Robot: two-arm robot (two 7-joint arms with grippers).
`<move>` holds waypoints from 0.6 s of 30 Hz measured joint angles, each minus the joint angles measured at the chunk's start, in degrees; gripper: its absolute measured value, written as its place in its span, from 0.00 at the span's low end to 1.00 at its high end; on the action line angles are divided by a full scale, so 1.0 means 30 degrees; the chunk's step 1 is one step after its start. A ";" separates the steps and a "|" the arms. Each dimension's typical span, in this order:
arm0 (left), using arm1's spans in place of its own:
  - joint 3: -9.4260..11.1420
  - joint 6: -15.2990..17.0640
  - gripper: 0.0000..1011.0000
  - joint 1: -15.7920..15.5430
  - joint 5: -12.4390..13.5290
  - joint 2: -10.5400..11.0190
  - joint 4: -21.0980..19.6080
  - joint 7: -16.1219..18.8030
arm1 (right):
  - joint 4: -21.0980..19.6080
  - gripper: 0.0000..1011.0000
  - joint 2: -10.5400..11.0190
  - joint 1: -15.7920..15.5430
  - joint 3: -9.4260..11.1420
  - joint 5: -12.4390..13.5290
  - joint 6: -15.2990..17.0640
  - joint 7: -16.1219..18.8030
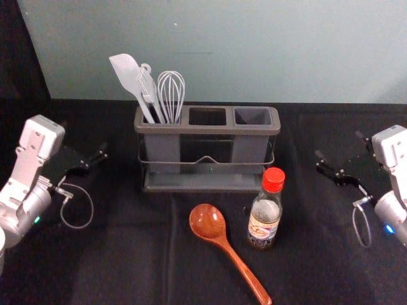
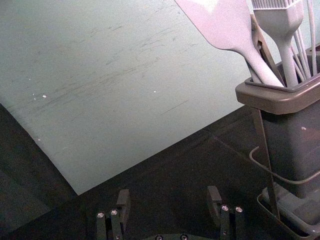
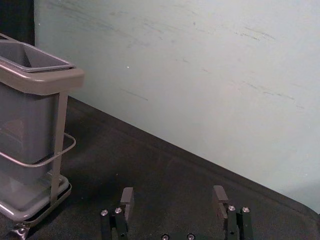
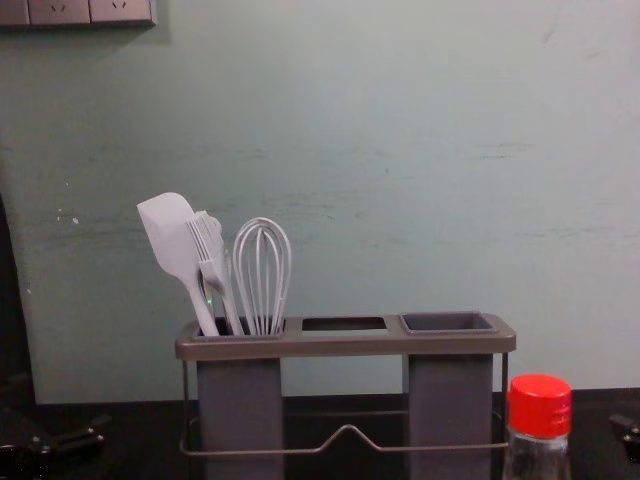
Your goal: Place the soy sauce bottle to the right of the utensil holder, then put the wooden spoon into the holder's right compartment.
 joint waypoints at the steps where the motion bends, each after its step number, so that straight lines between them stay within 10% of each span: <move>1: 0.0000 0.0000 0.99 0.0000 0.0000 0.0000 0.0000 0.0000 | 0.0000 0.99 0.0000 0.0000 0.0000 0.0000 0.0000 0.0000; 18: 0.0000 0.0001 0.99 0.0001 0.0000 0.0000 -0.0001 0.0000 | 0.0000 0.99 0.0000 0.0000 0.0000 0.0000 0.0000 0.0000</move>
